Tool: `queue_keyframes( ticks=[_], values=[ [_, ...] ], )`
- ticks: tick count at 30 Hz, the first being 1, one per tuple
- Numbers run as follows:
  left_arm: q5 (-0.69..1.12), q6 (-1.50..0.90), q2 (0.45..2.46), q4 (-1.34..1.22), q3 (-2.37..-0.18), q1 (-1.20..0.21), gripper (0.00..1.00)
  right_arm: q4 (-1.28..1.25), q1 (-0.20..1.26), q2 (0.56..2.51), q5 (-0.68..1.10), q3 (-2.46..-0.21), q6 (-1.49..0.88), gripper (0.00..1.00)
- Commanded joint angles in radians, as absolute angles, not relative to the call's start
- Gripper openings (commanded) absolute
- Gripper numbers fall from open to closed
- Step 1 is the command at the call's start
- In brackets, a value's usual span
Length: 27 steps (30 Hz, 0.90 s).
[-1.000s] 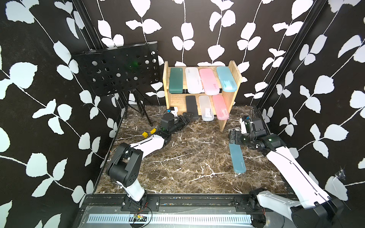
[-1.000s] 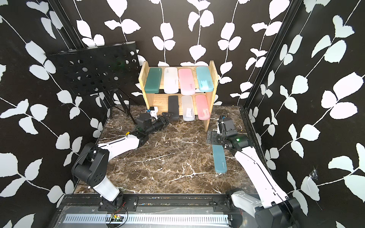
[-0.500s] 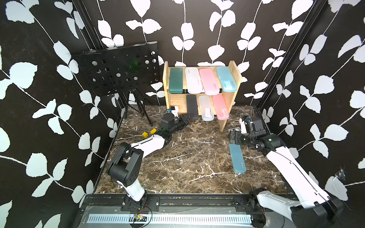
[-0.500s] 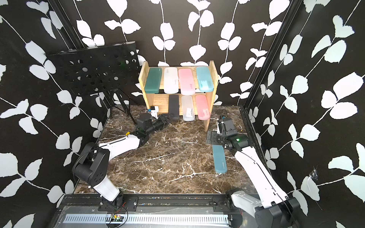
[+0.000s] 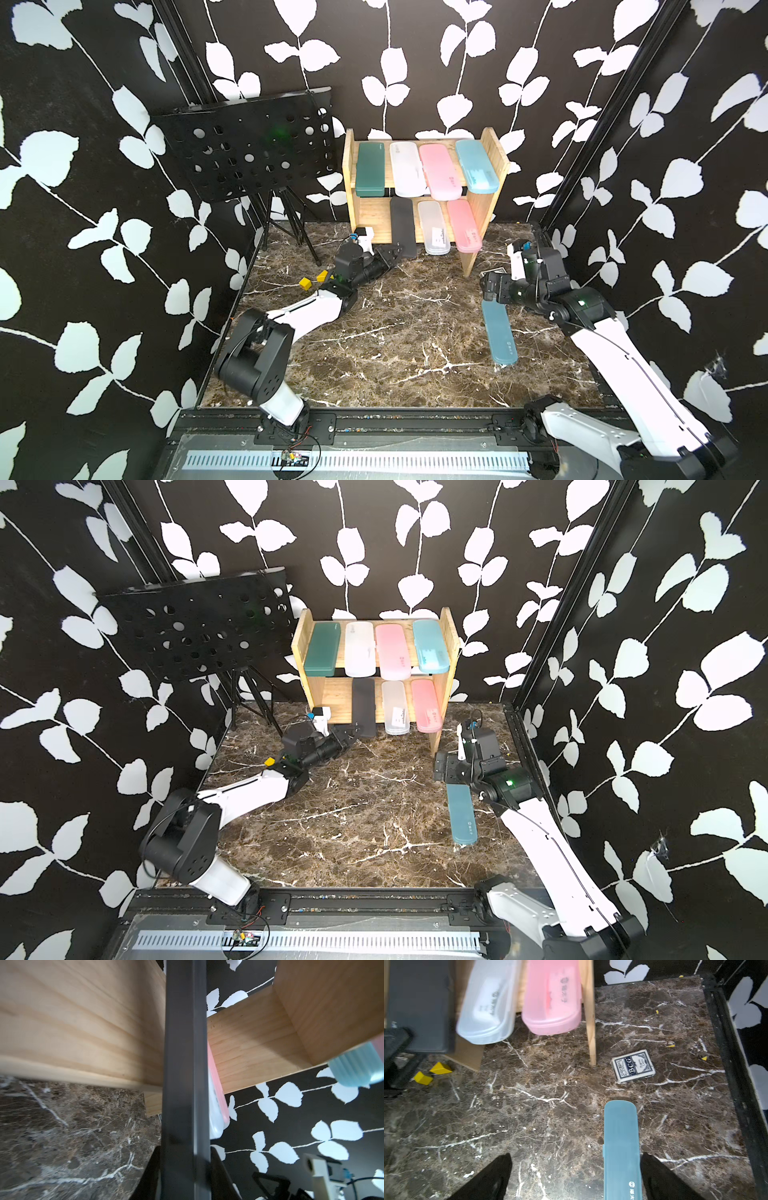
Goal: Remove the pencil cases from the shelf
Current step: Pick up the pencil case from the shelf.
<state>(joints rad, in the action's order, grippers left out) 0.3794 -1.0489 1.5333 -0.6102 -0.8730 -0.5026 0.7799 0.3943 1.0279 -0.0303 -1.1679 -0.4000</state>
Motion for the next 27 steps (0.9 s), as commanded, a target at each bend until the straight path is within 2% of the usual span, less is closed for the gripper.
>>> queue_keyframes(
  ticks=[1,6,9,12,15,22,27],
  values=[
    [0.381,-0.877,1.391,-0.591,-0.768,-0.502,0.00,0.738,0.467,0.981,-0.014,-1.204,-0.475,1.00],
    [0.350,-0.699,1.160,-0.566,-0.583,-0.503,0.00,0.566,0.606,0.934,0.020,-1.150,-0.637,0.99],
    [0.341,-0.627,1.020,-0.525,-0.510,-0.505,0.00,0.461,0.711,0.991,0.052,-1.152,-0.685,0.99],
    [0.316,-0.575,0.885,-0.458,-0.460,-0.509,0.00,0.398,0.880,1.091,-0.085,-1.208,-0.640,0.99],
    [0.295,-0.542,0.767,-0.386,-0.431,-0.511,0.00,0.301,0.963,1.201,-0.122,-1.263,-0.629,0.99],
    [0.278,-0.527,0.637,-0.284,-0.408,-0.511,0.00,0.211,1.020,1.444,-0.107,-1.468,-0.632,0.99],
    [0.275,-0.561,0.609,-0.303,-0.387,-0.511,0.00,0.201,1.020,1.541,-0.088,-1.560,-0.638,0.99]
  ],
)
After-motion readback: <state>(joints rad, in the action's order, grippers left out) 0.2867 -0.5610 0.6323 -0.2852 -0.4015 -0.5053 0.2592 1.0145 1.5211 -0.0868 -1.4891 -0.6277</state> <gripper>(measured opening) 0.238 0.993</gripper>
